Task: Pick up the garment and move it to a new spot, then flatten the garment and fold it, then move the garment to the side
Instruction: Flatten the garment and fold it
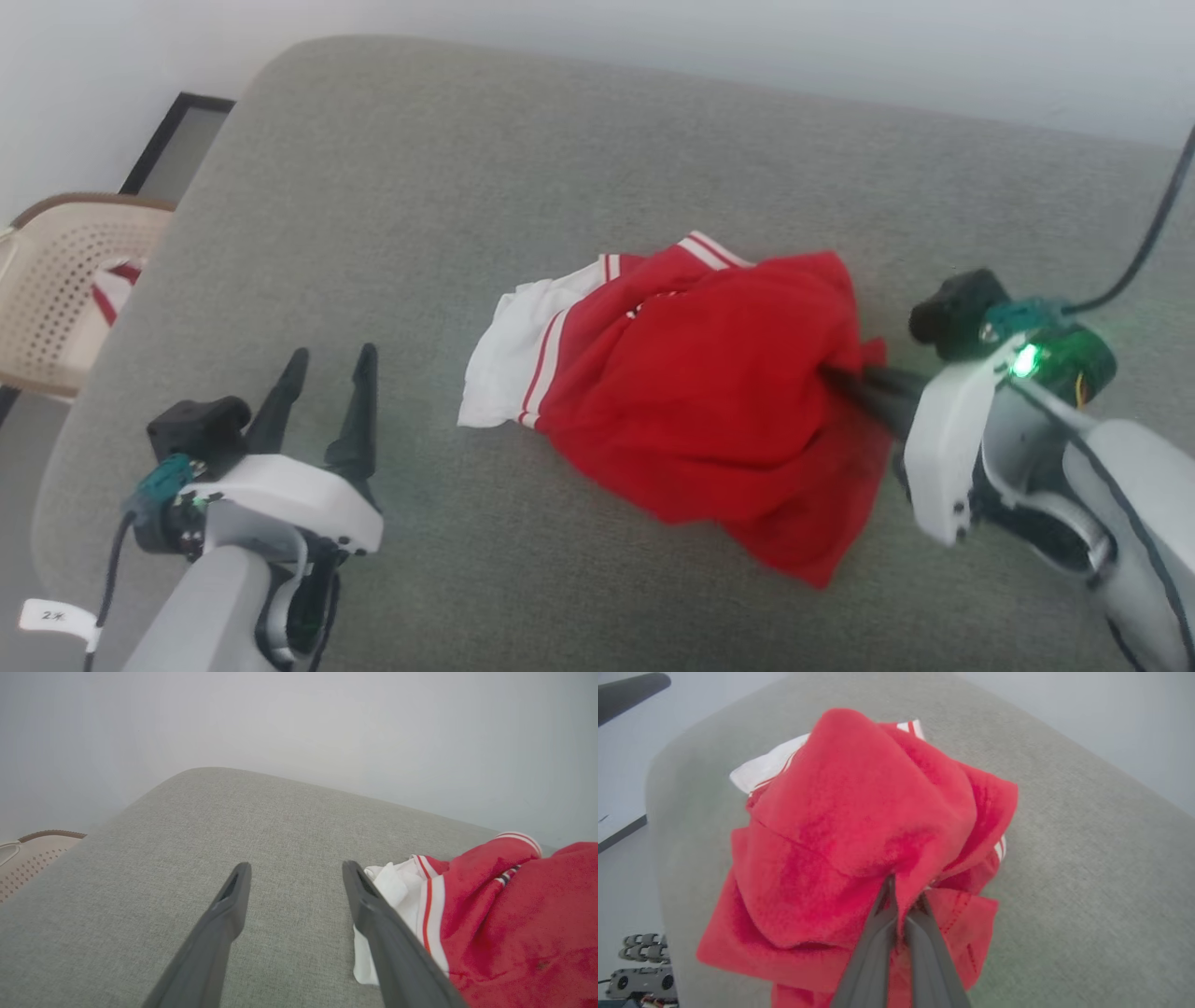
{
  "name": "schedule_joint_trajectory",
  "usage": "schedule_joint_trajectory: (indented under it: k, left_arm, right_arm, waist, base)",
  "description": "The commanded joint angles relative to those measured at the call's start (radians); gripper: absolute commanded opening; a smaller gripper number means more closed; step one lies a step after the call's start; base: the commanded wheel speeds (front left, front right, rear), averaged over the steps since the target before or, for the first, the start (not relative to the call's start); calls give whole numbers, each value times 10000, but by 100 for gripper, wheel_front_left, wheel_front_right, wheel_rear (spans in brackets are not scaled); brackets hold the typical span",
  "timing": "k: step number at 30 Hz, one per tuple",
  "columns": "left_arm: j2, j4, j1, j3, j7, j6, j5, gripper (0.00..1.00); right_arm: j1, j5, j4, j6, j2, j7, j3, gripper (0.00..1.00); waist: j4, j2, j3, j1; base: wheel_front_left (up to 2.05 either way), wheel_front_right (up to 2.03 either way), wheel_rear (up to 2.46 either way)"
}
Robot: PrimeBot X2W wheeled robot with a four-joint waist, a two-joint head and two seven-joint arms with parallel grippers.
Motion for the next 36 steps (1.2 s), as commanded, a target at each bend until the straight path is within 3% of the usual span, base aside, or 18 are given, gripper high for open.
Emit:
schedule_joint_trajectory:
  k: [1,7,11,19,20,21,22,23,36]
  left_arm:
    - [69,13,181,109,-78,-28,-21,100]
    - [246,-55,445,373,-99,-58,-45,100]
    - [295,-117,562,467,-116,-115,-42,100]
    - [286,47,555,419,-126,-134,65,100]
    - [286,83,561,417,-111,-142,71,100]
    - [273,124,573,418,-112,-156,50,100]
    - [274,155,593,430,-114,-186,31,100]
    - [291,185,608,447,-114,-207,29,100]
    - [361,-91,1050,814,-132,-223,213,100]
  right_arm:
    - [297,297,-491,1,-232,76,187,0]
    - [1173,1412,-2723,1,-1105,477,856,0]
    - [1741,1712,-3484,2,-1524,780,1183,0]
    - [2468,1643,-3302,2,-1513,1032,1687,0]
    - [2469,1557,-3149,1,-1462,954,1683,15]
    - [2475,1472,-2996,2,-1412,918,1689,42]
    - [2500,1445,-2873,1,-1333,821,1661,83]
    - [2514,1419,-2768,1,-1277,751,1568,100]
    - [2978,1302,-2519,1,-1254,80,-559,100]
  waist:
    - [-181,0,-145,0]
    - [-575,0,-355,0]
    - [-773,0,-415,0]
    - [-930,0,-449,0]
    - [-941,0,-461,0]
    - [-948,0,-478,0]
    - [-961,0,-495,0]
    - [-974,0,-510,0]
    - [-1054,0,-702,0]
  base:
    - [0,0,0]
    - [0,0,0]
    - [0,0,0]
    - [0,0,0]
    - [0,0,0]
    - [0,0,0]
    - [0,0,0]
    - [0,0,0]
    - [0,0,0]
